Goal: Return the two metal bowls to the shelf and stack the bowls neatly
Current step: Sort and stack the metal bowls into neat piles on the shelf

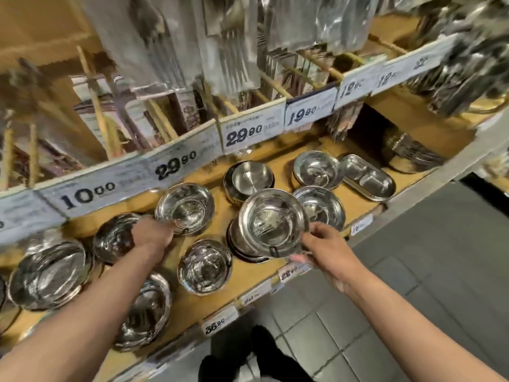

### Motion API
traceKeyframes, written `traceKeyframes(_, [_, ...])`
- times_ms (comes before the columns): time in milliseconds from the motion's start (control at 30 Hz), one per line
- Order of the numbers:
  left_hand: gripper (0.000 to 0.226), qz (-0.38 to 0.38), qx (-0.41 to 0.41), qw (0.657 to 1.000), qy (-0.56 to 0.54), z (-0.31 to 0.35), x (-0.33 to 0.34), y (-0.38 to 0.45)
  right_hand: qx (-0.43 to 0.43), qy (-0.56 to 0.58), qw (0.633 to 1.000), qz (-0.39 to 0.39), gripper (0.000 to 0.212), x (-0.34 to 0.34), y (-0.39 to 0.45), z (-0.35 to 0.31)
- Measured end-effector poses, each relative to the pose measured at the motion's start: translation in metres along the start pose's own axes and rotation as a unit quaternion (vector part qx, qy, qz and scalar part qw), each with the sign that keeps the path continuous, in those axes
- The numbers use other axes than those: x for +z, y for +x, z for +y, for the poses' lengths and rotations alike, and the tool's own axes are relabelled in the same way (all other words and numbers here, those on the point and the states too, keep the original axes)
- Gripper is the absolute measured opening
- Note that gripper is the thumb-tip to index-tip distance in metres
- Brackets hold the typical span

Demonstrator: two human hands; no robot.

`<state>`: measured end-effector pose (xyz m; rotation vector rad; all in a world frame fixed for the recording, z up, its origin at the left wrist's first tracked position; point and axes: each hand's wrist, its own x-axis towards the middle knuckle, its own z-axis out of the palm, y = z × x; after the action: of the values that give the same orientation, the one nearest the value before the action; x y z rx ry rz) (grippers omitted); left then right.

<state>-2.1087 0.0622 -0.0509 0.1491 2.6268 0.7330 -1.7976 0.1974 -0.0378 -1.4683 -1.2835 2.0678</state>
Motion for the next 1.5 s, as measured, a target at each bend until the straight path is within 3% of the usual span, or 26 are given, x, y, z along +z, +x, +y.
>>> traceKeyframes(233, [0.009,-0.067,-0.079,0.969,-0.225,-0.004,-0.007,-0.008,0.001,0.004,1.000,-0.021,0.016,-0.007,0.014,-0.020])
traceKeyframes(500, [0.027,-0.072,-0.089,0.948,-0.296,-0.037,-0.056,-0.066,-0.002,-0.033,0.996,-0.084,0.022,0.012,0.017,-0.035])
traceKeyframes(800, [0.036,-0.034,-0.154,0.878,-0.452,-0.132,-0.119,-0.093,0.003,-0.081,0.989,-0.125,0.018,0.090,-0.013,-0.022])
traceKeyframes(967, [0.039,-0.078,-0.159,0.881,-0.439,-0.170,-0.131,-0.101,0.014,-0.071,0.989,-0.131,0.009,0.144,-0.043,0.000])
traceKeyframes(1133, [0.018,-0.114,-0.165,0.869,-0.452,-0.170,-0.113,-0.107,0.008,-0.062,0.992,-0.108,0.010,0.157,-0.063,0.017])
traceKeyframes(1367, [0.048,-0.201,-0.172,0.861,-0.435,-0.176,-0.094,-0.105,0.000,-0.025,0.997,-0.074,0.009,0.135,-0.076,0.027])
traceKeyframes(1500, [0.046,-0.169,-0.155,0.883,-0.410,-0.173,-0.084,-0.110,0.004,-0.014,0.999,-0.051,0.025,0.133,-0.080,0.032])
